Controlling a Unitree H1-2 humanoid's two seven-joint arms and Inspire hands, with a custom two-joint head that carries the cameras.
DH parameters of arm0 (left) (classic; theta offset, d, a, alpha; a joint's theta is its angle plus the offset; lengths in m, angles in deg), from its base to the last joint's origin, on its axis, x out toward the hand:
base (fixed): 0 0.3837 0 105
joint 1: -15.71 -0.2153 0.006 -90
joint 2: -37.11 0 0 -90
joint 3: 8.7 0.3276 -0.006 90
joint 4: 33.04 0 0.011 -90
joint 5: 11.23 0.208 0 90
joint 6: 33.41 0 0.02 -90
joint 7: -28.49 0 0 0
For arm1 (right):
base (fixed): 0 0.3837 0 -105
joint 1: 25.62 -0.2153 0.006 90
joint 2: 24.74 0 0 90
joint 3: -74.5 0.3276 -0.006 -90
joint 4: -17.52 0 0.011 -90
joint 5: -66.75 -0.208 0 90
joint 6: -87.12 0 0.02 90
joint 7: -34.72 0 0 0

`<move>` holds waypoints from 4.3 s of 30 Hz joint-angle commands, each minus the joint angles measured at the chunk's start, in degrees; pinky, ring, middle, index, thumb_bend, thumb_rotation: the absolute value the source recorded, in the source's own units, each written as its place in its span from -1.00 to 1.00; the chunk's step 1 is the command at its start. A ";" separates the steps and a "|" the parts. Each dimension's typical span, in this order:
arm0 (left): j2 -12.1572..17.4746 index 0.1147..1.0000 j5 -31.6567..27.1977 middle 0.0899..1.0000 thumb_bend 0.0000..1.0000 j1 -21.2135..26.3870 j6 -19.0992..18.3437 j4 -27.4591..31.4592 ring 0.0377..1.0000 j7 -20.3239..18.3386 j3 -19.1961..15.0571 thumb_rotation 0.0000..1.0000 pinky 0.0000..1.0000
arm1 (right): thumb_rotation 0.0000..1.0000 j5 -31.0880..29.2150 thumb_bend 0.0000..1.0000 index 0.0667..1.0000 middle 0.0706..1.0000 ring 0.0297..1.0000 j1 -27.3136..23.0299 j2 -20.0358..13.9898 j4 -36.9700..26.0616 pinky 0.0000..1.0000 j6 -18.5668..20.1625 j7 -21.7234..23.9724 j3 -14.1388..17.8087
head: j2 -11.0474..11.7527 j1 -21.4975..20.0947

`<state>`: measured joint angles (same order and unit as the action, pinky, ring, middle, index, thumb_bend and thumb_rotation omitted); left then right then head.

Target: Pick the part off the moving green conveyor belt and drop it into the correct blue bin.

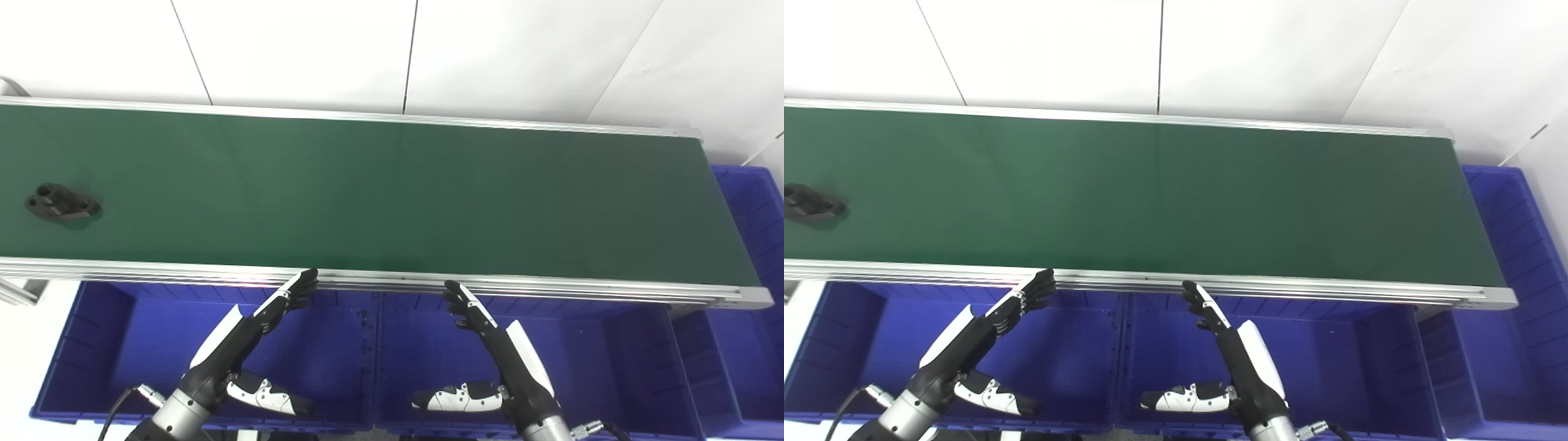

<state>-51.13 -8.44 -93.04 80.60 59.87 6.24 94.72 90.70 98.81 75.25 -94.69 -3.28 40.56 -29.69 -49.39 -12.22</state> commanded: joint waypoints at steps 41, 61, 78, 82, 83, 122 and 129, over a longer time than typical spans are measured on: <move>0.67 0.92 0.12 0.93 0.78 0.12 1.03 2.37 0.86 0.74 -0.39 -0.30 0.75 | -0.50 -0.20 0.79 0.90 0.81 0.79 0.36 0.15 -1.57 0.69 -0.17 -0.50 -0.22 | -0.19 0.11; -3.57 0.87 6.93 0.87 0.84 -0.47 2.64 -2.24 0.80 4.48 2.99 -0.26 0.69 | -0.60 -5.70 0.74 0.95 0.87 0.88 0.72 -4.63 4.81 0.82 -7.12 -1.71 2.53 | 11.30 24.29; -3.30 0.89 9.89 0.86 0.88 0.05 2.86 -3.55 0.80 8.09 4.64 -0.20 0.68 | -0.73 -5.68 0.75 0.94 0.88 0.90 0.35 -4.48 5.74 0.86 -7.04 -2.08 2.24 | 12.65 21.00; -2.93 0.89 9.92 0.85 0.88 0.44 2.90 -4.09 0.78 9.07 5.32 -0.18 0.66 | -0.73 -5.24 0.76 0.94 0.87 0.88 0.08 -4.53 6.12 0.82 -7.67 -2.35 2.09 | 13.07 20.33; -2.91 0.89 9.50 0.85 0.88 0.49 2.90 -4.25 0.78 9.10 5.43 -0.19 0.66 | -0.73 -5.11 0.76 0.94 0.87 0.88 -0.02 -4.55 6.30 0.80 -7.85 -2.47 2.06 | 13.28 20.15; 1.85 0.89 5.71 0.84 0.92 5.20 2.92 -8.14 0.70 20.36 12.66 -0.17 0.53 | -0.58 -9.87 0.81 0.56 0.48 0.41 -4.49 -0.09 1.52 0.26 -23.59 -10.06 2.62 | 14.34 2.98; 2.58 0.88 4.36 0.87 0.91 5.86 2.92 -8.39 0.79 21.62 13.60 -0.19 0.65 | -0.44 -4.09 0.82 0.63 0.53 0.50 -11.73 0.73 -2.23 0.41 -14.56 -6.96 3.85 | 14.43 0.50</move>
<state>-49.07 -3.42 -88.16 81.19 50.84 26.66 108.23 85.50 88.15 75.36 -94.91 -19.04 33.03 -26.15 -34.98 -11.77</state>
